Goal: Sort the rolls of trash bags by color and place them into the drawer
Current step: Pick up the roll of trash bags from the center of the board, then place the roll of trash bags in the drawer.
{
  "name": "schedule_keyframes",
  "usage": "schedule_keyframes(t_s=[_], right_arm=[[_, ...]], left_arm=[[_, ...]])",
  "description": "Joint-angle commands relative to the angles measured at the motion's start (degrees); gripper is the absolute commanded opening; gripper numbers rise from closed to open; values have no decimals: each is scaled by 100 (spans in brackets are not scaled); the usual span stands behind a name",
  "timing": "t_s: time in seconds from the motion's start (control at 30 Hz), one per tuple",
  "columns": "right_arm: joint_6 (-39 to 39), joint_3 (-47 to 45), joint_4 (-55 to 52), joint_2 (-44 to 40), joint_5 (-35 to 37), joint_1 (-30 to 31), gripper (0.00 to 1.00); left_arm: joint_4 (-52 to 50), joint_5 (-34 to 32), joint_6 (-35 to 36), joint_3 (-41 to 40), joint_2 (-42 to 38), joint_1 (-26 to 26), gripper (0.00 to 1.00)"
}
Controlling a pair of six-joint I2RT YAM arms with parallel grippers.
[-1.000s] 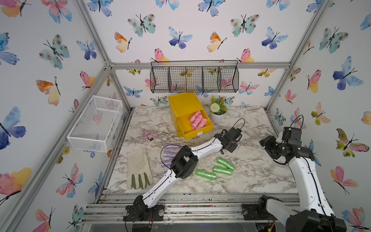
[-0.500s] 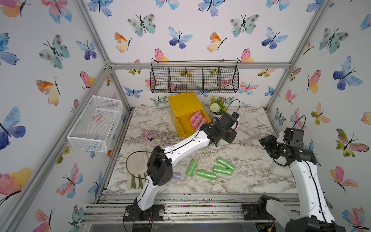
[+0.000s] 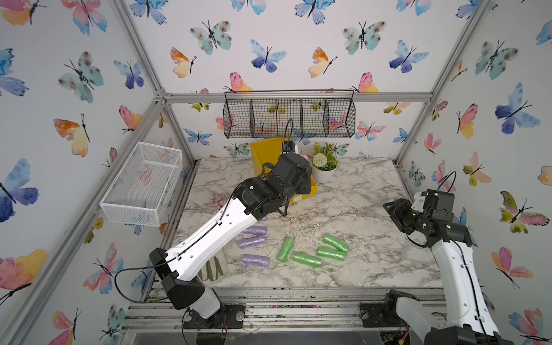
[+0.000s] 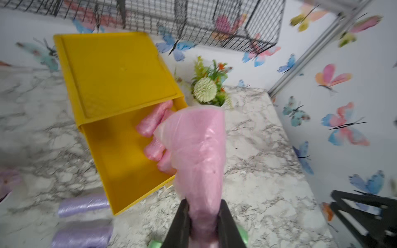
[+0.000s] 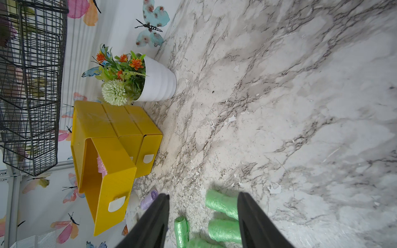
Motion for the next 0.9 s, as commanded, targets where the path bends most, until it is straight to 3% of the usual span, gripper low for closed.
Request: schedule_keyframes(t_s=[0.0, 0.37, 0.87], right_arm=[[24, 23, 174, -51, -195, -35, 56], [-57, 50, 202, 60, -331, -35, 56], [-199, -69, 149, 82, -385, -35, 56]], left_arm=[[-276, -393, -557, -299, -362, 179, 10], [6, -42, -672, -791, -191, 866, 10], [54, 188, -696, -558, 425, 1118, 9]])
